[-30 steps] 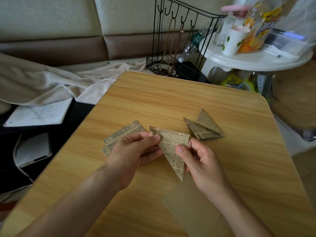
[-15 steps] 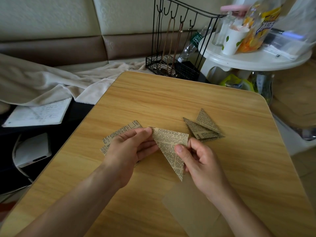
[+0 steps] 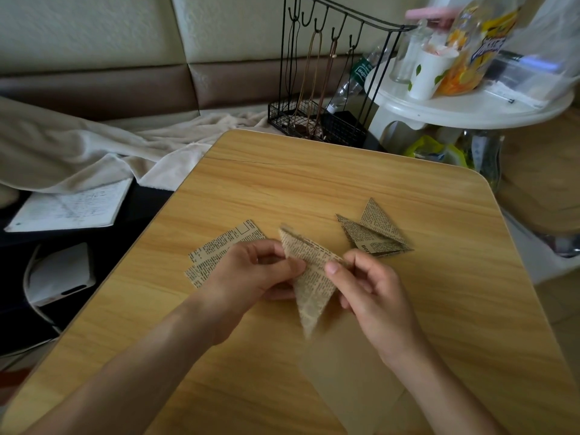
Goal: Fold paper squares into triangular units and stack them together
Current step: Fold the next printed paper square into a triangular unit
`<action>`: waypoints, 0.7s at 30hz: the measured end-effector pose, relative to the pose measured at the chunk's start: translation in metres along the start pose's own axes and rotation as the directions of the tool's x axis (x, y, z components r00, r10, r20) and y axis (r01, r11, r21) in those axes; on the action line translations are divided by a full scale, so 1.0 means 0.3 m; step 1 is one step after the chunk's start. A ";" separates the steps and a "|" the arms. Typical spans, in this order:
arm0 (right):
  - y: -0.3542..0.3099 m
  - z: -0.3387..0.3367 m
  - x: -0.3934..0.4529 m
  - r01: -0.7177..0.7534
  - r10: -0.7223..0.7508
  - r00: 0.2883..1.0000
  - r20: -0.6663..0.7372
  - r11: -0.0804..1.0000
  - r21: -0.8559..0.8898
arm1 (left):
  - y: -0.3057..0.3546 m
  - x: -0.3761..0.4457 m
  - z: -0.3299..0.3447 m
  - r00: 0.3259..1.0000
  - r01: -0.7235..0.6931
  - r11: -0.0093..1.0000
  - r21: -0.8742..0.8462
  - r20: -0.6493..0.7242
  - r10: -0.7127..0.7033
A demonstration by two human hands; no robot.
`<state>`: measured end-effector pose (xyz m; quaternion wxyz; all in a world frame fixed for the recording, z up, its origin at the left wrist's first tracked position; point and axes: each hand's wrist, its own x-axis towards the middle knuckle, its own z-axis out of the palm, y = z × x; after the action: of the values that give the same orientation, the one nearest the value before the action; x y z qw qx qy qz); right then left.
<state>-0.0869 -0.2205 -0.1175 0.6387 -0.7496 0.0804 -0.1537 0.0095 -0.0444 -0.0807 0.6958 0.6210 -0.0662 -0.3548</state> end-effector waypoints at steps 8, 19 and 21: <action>-0.009 -0.002 -0.002 0.027 -0.024 0.996 0.089 0.999 -0.028 | 0.002 0.003 -0.011 0.998 -0.058 0.989 0.135 -0.023 0.061; 0.016 0.005 0.002 0.018 -0.018 0.998 -0.060 1.000 0.005 | 0.000 -0.011 0.002 0.986 -0.164 0.838 0.521 0.101 0.130; 0.014 0.004 0.001 0.024 -0.023 0.998 -0.050 1.000 0.019 | 0.002 -0.009 -0.003 0.987 -0.162 0.840 0.518 0.088 0.137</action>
<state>-0.0857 -0.2202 -0.1219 0.6421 -0.7401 0.0861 -0.1805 0.0081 -0.0421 -0.0792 0.5245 0.7710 -0.2248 -0.2826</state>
